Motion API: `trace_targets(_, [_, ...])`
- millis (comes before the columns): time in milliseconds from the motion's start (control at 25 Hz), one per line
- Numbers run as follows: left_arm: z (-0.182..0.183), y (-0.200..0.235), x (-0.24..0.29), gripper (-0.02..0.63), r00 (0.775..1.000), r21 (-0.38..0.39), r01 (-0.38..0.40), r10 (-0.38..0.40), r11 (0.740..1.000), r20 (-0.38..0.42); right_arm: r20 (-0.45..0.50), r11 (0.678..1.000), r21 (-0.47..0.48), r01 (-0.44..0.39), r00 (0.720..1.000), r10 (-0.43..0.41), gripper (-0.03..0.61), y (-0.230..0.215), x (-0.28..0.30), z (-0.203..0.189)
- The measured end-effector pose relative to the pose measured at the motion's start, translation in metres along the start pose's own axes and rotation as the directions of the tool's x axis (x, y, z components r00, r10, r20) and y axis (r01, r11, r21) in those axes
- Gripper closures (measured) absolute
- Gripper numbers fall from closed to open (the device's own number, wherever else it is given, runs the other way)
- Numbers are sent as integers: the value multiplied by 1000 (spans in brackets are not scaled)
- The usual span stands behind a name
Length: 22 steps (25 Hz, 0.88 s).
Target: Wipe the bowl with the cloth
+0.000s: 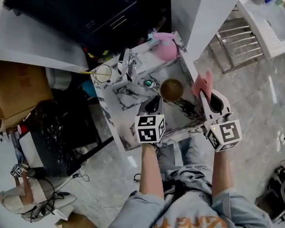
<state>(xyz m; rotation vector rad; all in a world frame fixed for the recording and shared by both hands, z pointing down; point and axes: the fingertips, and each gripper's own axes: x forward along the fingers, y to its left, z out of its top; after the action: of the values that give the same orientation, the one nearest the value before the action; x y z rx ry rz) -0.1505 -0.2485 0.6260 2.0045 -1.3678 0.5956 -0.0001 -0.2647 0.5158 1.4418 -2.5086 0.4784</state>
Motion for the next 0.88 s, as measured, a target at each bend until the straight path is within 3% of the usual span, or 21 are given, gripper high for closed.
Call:
trace_targets(280, [-28,9,39,584,995,-26,33,-36,999,-98,-42,1000,-12,20,999,-20,529,-2,5,-18])
trace_targets(400, [-39,15,53,463,990,-44,31,-37,999,-139,-60,999,-10,32,998,-33,529,-3,7,-25])
trace_targets(880, [-84,31,108,462,962,-159,-16,-29,987,-273,-107,999,-21,39,993,-41,529,-3,18,-38])
